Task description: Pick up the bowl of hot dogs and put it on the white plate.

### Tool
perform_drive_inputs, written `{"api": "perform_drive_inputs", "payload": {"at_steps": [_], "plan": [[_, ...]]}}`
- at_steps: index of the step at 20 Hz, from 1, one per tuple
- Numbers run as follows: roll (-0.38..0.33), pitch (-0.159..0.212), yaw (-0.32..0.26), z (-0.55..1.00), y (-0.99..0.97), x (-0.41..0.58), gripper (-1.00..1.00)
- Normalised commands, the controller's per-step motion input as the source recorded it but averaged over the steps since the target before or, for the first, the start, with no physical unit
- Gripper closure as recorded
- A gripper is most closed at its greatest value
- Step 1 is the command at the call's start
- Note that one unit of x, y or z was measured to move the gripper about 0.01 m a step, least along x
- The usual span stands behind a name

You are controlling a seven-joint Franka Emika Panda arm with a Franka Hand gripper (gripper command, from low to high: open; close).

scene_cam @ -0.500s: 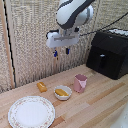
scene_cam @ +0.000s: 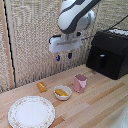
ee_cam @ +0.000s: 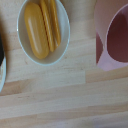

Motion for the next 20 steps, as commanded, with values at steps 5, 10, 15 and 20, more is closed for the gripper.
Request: {"api": "perform_drive_inputs", "payload": {"at_steps": [5,10,15,20], "plan": [[0.005,0.032,0.07,-0.33,-0.1,-0.131,-1.0],[-0.004,0.061,0.163,-0.4,0.0,0.007,-1.0],[-0.001,0.049,0.2,-0.44,-0.03,0.003,-1.0],[0.0,0.018,0.16,-0.42,-0.03,-0.03,-1.0]]}}
